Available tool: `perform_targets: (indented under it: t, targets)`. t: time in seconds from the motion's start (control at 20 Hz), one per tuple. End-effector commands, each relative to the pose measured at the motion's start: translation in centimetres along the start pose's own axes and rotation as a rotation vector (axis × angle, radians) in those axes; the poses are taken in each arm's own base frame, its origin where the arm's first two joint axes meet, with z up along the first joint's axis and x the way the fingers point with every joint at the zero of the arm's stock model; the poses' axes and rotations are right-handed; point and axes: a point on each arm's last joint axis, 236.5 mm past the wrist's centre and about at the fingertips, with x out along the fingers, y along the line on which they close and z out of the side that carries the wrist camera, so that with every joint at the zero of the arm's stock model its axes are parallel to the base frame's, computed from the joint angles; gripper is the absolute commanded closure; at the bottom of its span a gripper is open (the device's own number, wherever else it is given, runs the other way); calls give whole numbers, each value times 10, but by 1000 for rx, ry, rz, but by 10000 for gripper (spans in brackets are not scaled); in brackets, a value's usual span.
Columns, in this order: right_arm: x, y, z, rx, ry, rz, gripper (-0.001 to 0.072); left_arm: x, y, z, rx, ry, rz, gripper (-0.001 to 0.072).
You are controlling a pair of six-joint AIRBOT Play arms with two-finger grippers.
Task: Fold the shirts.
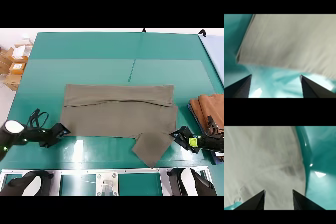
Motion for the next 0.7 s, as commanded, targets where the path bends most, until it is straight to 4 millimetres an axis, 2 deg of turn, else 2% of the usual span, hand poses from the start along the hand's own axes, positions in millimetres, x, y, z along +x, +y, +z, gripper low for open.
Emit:
perform_targets:
  t: [0.0,0.05,0.1,0.15,0.2,0.3,0.35,0.65]
  targets:
    - [5,0,-20,33,67,-7,309,12,2,26,-99,-165,-67,-1]
    - [5,0,-21,33,71,-7,308,15,0,27,-105,-183,-75,0]
    - [5,0,-21,33,71,-7,307,18,-3,27,-92,-197,-79,48]
    - [4,0,-23,43,80,-9,281,19,-8,28,-68,-212,-80,303]
    - [4,-4,-30,73,111,-27,252,20,-13,30,-50,-230,-86,477]
    - [3,-12,-50,114,187,-78,240,19,-18,35,-31,-253,-92,679]
    - [3,-12,-57,109,217,-88,240,18,-20,36,-16,-257,-92,679]
    - [17,-19,-62,119,208,-125,240,18,-25,31,18,-229,-102,679]
